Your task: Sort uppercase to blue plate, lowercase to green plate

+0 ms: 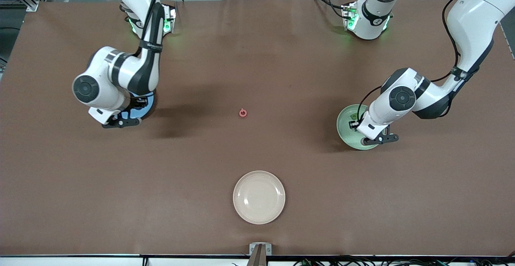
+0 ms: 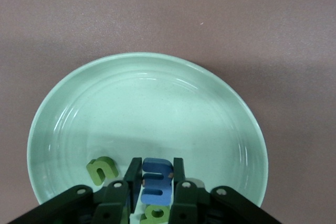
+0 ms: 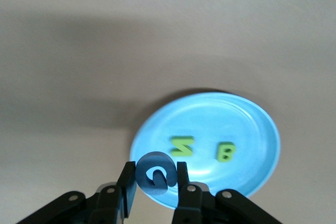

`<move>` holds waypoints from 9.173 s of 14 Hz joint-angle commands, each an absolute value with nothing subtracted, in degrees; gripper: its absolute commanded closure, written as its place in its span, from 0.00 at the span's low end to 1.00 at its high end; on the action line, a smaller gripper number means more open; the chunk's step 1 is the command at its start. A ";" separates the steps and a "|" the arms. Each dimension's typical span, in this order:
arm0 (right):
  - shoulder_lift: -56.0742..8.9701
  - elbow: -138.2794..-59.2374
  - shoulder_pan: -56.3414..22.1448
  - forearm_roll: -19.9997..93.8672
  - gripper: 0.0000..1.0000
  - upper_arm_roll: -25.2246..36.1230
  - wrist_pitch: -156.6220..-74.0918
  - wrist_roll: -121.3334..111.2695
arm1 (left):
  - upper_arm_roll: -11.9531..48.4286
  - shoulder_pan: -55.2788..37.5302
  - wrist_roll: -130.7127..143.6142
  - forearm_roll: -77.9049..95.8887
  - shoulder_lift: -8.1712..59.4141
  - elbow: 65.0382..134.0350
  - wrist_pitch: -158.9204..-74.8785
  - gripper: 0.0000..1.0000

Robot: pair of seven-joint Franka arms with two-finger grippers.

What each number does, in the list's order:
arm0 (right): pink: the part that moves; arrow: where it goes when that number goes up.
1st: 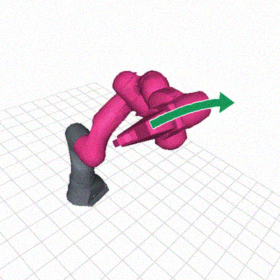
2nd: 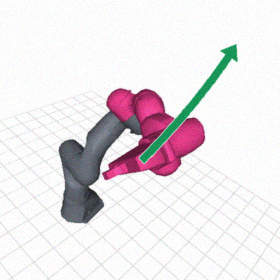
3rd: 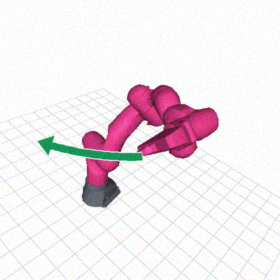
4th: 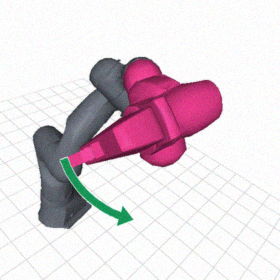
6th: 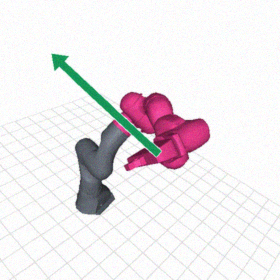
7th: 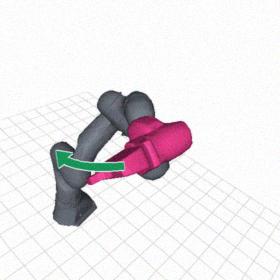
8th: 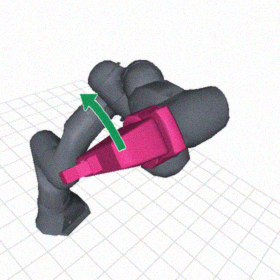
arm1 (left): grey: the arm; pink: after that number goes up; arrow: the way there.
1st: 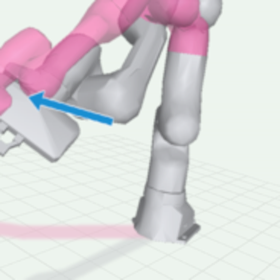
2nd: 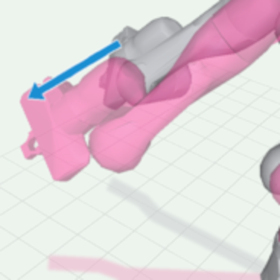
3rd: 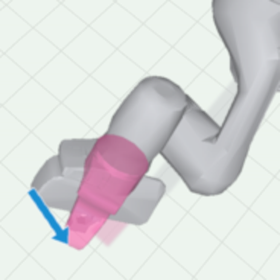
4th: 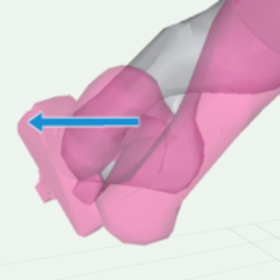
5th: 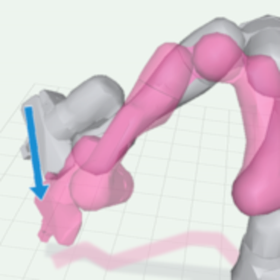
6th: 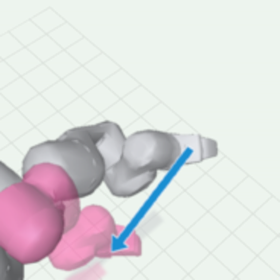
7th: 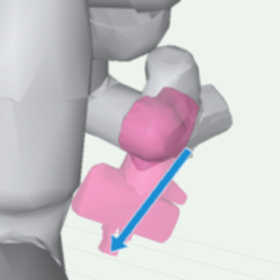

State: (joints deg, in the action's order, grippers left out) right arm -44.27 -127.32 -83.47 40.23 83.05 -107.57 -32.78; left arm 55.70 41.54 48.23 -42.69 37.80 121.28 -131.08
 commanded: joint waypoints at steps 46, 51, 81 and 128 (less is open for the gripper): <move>-51.86 -110.74 -94.48 60.47 0.21 48.87 -140.10 38.23 | 40.37 43.17 -3.34 0.96 0.18 89.12 -91.76 0.00; -51.86 -110.57 -93.17 57.14 0.25 49.13 -140.79 38.23 | 5.25 7.98 -3.60 1.49 -0.70 89.21 -91.67 0.00; -50.81 -108.90 -91.85 52.74 1.00 49.30 -135.99 40.53 | 0.70 2.37 -3.52 1.23 -1.67 88.07 -92.02 0.00; -50.89 -113.55 -91.49 53.35 0.76 49.57 -138.52 33.66 | 2.72 2.37 -3.43 0.88 -1.67 87.80 -92.02 0.00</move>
State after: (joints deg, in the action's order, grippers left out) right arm -51.09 -113.03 -92.56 52.84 51.15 -138.19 34.15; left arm 2.82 2.39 -2.48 0.54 -1.17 88.31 -92.56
